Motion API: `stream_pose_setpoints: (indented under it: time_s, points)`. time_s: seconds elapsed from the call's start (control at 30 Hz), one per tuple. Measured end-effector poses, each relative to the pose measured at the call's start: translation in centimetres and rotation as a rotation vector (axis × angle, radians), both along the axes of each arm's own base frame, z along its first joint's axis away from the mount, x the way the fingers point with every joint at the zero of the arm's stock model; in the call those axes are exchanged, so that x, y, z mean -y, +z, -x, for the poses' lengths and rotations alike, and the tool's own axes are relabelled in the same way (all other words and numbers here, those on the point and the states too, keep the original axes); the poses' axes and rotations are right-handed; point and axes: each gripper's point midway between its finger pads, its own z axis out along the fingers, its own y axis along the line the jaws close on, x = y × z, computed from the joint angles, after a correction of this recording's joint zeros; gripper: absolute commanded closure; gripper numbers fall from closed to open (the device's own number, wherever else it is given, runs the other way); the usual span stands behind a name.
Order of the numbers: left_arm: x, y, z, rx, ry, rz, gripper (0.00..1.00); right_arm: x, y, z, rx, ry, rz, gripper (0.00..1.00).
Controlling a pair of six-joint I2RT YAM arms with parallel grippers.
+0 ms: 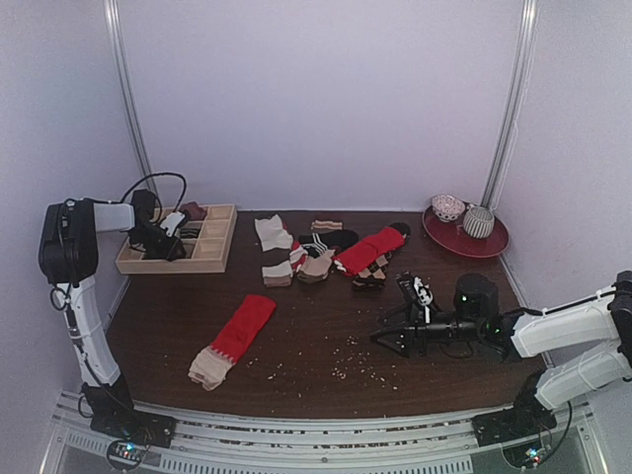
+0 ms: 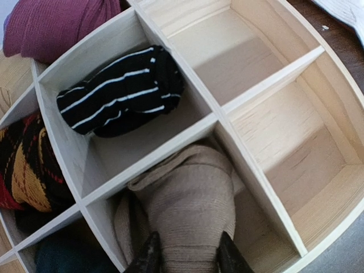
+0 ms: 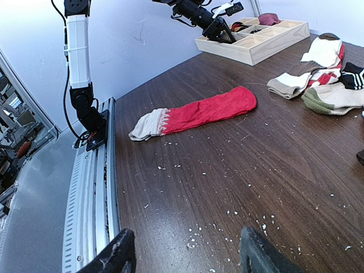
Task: Roll the socks
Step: Place the sock in the storage box, then roll the sock at the center of the board.
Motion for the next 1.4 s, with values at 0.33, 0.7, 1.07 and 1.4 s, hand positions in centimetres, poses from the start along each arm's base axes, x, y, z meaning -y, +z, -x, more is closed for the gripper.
stream_pose_setpoints:
  time_s: [0.33,0.7,1.07,1.4]
  points:
    - [0.2,0.4,-0.1,0.003,0.001,0.014,0.50,0.0,0.0,0.0,0.000,0.000,0.000,0.37]
    - [0.3,1.4,0.0,-0.006,-0.005,0.014,0.37,0.0,0.0,0.0,0.000,0.000,0.000,0.37]
    - [0.1,4.2,0.2,0.027,0.000,0.000,0.41,0.0,0.0,0.2,-0.002,0.009,-0.002,0.37]
    - [-0.1,6.4,-0.1,0.072,-0.001,-0.018,0.81,-0.1,0.0,0.2,-0.003,0.011,-0.003,0.37]
